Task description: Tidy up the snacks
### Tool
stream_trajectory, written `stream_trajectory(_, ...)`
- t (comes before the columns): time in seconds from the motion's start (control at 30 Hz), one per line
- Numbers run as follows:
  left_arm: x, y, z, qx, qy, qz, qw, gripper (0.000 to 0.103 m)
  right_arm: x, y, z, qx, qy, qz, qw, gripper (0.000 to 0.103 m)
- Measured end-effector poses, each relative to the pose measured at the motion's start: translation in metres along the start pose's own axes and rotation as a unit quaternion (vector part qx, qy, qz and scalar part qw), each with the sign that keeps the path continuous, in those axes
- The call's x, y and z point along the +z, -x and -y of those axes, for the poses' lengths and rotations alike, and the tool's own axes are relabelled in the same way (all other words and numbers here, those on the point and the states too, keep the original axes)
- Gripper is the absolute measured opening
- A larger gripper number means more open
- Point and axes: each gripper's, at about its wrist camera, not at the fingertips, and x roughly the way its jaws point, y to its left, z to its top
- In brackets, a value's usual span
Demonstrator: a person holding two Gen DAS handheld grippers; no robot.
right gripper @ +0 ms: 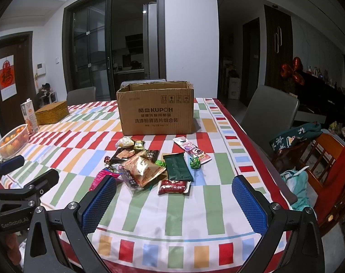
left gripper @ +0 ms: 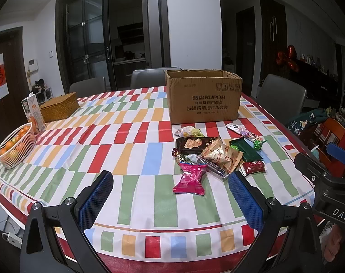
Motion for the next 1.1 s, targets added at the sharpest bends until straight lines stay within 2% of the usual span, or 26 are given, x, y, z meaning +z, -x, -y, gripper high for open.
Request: stream_trajectory(1.1, -0.0037, -0.0036, 0.0011, -0.006, 0.0, -0.004, 1.0, 0.103, 0.0, -0.0008, 0.0005, 0.001, 0.001, 0.0, 1.0, 0.102)
